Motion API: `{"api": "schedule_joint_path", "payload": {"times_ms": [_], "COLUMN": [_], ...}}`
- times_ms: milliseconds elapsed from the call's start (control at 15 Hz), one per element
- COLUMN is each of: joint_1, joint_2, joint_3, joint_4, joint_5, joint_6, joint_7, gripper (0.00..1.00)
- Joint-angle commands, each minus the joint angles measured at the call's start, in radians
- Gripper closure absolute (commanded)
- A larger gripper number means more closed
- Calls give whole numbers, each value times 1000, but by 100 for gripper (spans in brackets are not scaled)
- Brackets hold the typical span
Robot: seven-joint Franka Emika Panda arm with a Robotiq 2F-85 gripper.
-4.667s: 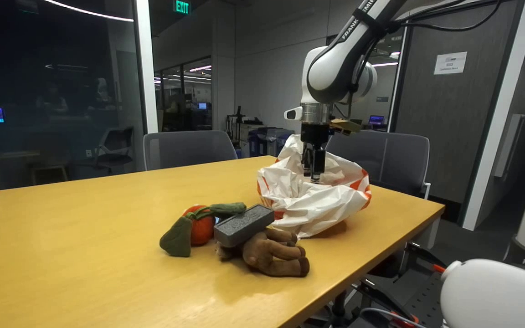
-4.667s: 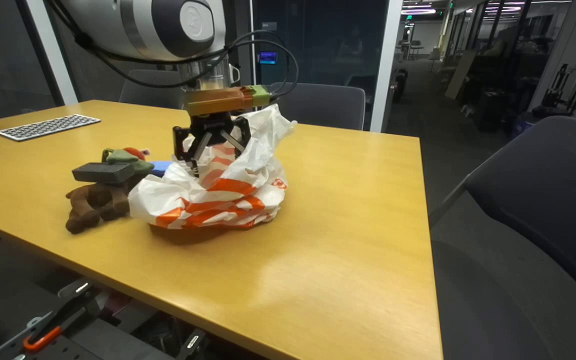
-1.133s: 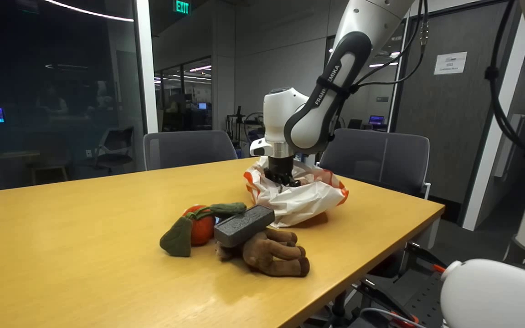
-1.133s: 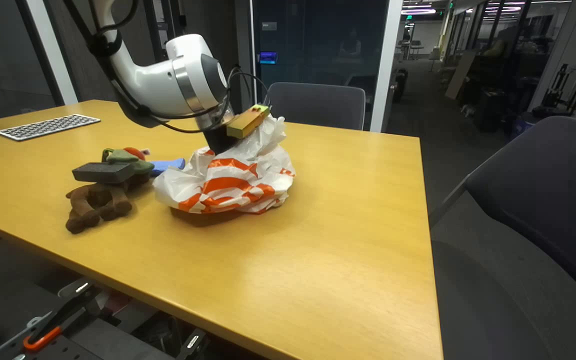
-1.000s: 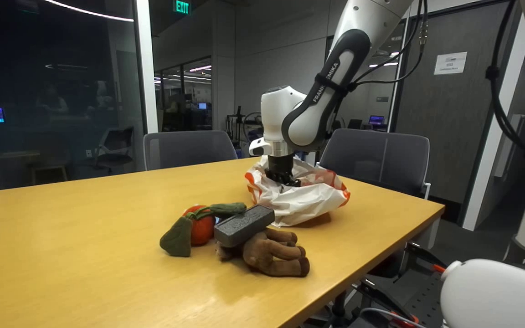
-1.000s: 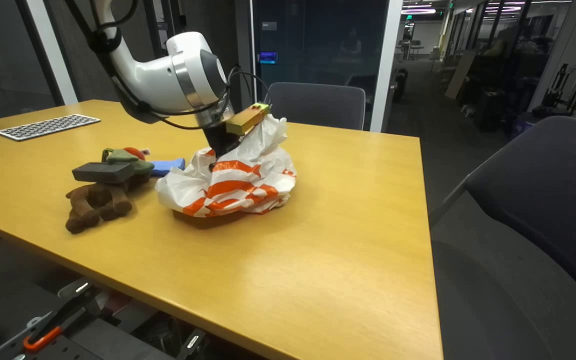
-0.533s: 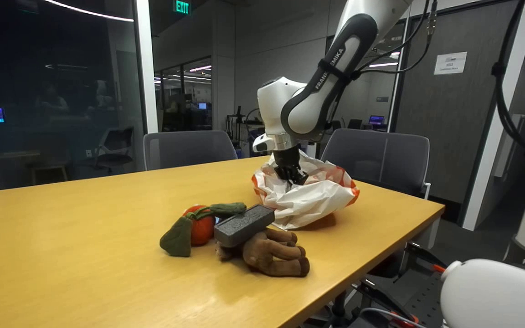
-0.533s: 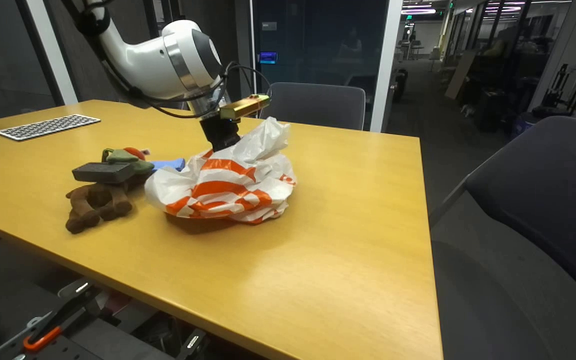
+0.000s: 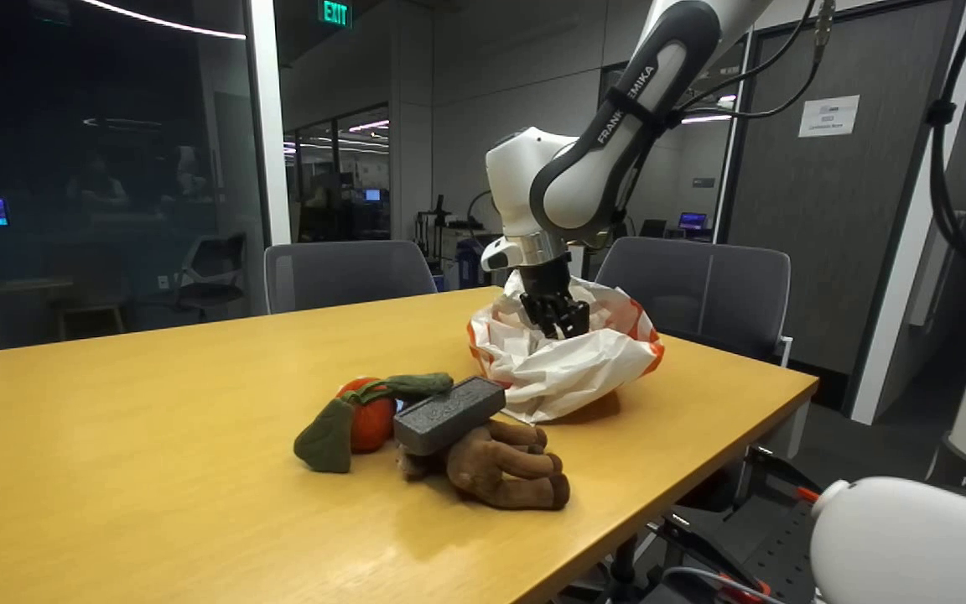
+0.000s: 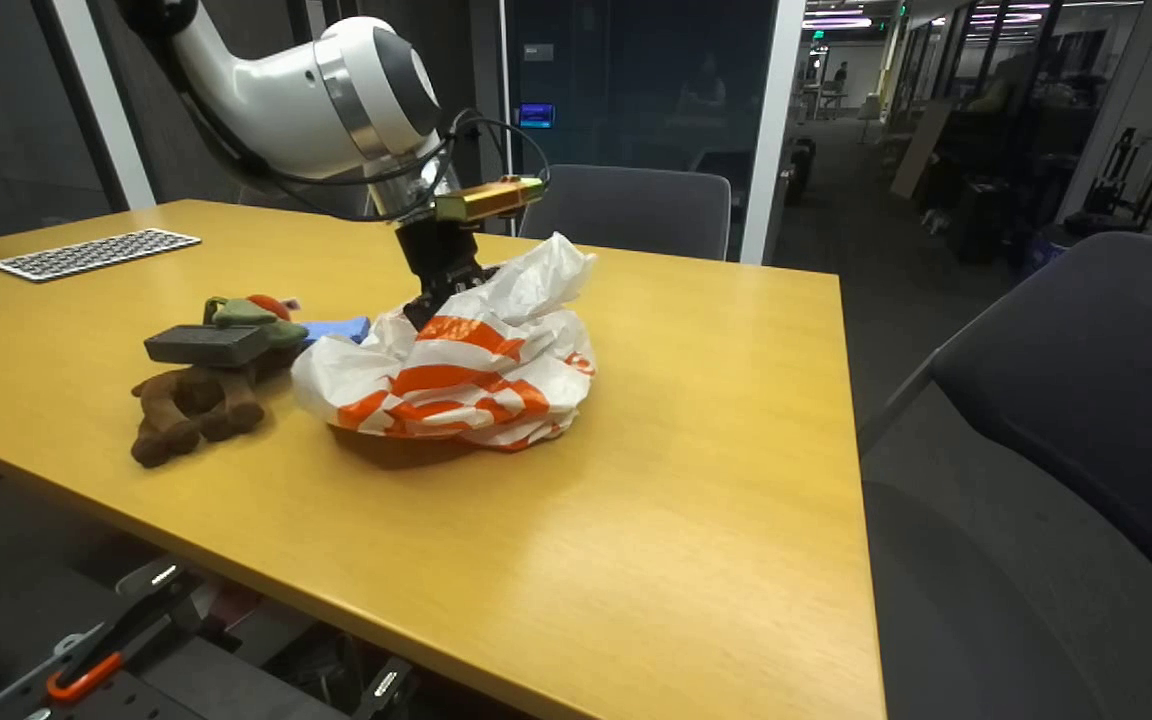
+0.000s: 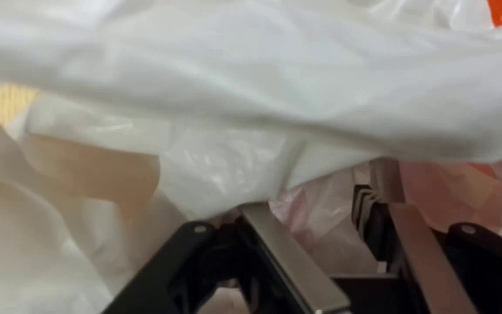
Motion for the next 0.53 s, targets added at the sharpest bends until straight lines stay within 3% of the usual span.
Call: {"api": "schedule_joint_path", "payload": {"times_ms": [0, 133, 267, 467], "joint_1": [-32, -31, -31, -27], "joint_2": [-24, -1, 4, 0], "joint_3": [15, 29, 58, 53], "joint_4": [-11, 30, 71, 53], "joint_5": [-8, 30, 125, 109], "joint_6": [22, -11, -45, -12], "joint_7": [-21, -34, -68, -36], "gripper": [14, 1, 0, 0]}}
